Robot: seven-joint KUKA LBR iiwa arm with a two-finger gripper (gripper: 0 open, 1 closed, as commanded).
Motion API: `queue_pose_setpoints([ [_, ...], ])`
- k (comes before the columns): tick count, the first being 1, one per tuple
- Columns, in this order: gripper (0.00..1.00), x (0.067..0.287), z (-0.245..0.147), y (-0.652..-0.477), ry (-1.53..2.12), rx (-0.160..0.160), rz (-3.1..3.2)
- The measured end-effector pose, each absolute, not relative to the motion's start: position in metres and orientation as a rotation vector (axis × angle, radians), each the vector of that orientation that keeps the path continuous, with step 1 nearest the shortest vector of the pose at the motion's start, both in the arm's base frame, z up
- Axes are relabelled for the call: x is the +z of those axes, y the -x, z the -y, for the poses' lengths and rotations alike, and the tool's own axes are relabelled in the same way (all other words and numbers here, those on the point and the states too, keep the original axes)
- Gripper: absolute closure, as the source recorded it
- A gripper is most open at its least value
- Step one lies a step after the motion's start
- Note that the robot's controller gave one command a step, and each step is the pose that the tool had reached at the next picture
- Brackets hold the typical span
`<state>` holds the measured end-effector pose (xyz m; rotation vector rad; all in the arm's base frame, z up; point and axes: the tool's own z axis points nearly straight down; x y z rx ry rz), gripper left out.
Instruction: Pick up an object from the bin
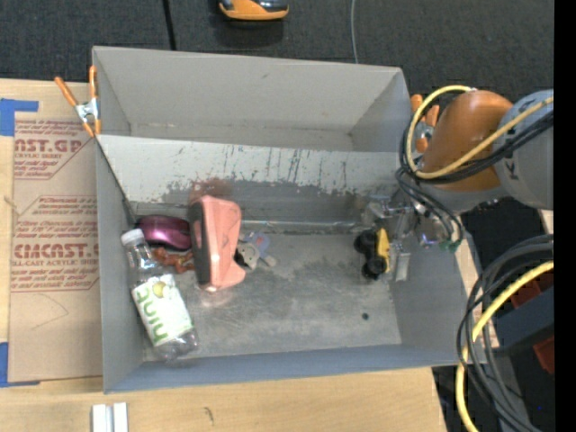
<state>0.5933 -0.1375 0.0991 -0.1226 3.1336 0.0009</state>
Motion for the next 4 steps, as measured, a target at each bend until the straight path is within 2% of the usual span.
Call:
queue_pose_setpoints([
  [1,0.00,0.0862,0.1401,-0.5944,0.238,-0.001,-3.121],
  [2,0.00,0.0853,0.1373,-0.5938,-0.106,-0.003,-3.133],
  [3,0.00,0.0810,0.1334,-0.5965,0.011,-0.003,-3.131],
  [4,1.00,0.0790,0.1378,-0.5968,-0.200,-0.002,-3.130],
])
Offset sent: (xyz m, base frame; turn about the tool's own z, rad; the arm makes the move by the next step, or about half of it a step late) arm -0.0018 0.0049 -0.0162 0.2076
